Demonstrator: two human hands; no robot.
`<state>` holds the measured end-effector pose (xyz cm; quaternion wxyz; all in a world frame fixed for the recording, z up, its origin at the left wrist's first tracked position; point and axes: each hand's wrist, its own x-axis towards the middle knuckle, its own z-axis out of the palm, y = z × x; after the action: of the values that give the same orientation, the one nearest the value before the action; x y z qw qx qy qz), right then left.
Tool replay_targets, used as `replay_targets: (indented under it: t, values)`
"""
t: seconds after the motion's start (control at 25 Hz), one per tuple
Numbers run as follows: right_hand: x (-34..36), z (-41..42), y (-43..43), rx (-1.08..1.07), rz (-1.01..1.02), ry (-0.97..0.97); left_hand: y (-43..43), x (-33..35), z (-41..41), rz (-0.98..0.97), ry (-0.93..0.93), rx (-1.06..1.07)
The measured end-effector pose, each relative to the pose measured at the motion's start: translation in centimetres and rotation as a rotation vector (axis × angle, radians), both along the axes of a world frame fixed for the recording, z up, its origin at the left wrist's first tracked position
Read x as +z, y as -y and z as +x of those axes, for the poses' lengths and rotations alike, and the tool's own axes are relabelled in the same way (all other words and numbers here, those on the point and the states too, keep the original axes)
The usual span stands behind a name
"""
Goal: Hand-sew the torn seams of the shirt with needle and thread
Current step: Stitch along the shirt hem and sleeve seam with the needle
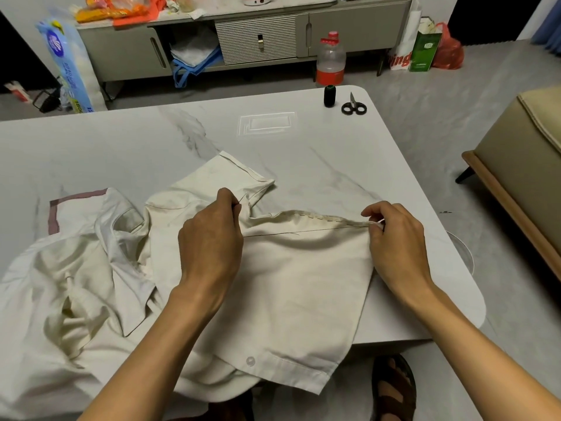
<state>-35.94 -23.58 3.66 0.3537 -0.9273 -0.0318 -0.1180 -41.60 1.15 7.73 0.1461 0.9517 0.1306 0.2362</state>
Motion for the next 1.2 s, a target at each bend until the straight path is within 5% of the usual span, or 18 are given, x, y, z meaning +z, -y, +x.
replay_targets:
  t: [0.2,0.44,0.76,0.84,1.04,1.12,1.2]
  values:
    - [0.1,-0.2,0.2,-0.015,-0.062,-0.019,0.4,0.4,-0.2,-0.036,0.034,-0.026]
    - [0.1,-0.1,0.1,-0.004,-0.043,-0.065,0.7,0.5,0.1,-0.617,0.123,-0.045]
    - [0.0,0.2,0.5,-0.013,-0.008,-0.068,0.0,0.4,0.0,-0.438,0.112,-0.005]
    - [0.0,0.2,0.5,-0.01,0.0,-0.069,0.5,0.7,0.0,-0.593,0.067,-0.1]
    - [0.9,-0.4,-0.2,0.052,-0.023,0.077,2.6,1.8,-0.3,-1.321,-0.073,-0.272]
    - [1.7,-1.5,-1.8,0.281,0.095,0.106,3.9,2.1,-0.6,-1.521,-0.127,-0.328]
    - [2.5,-3.0,-3.5,0.553,0.187,-0.1,4.9,2.1,-0.5,-1.657,-0.152,-0.352]
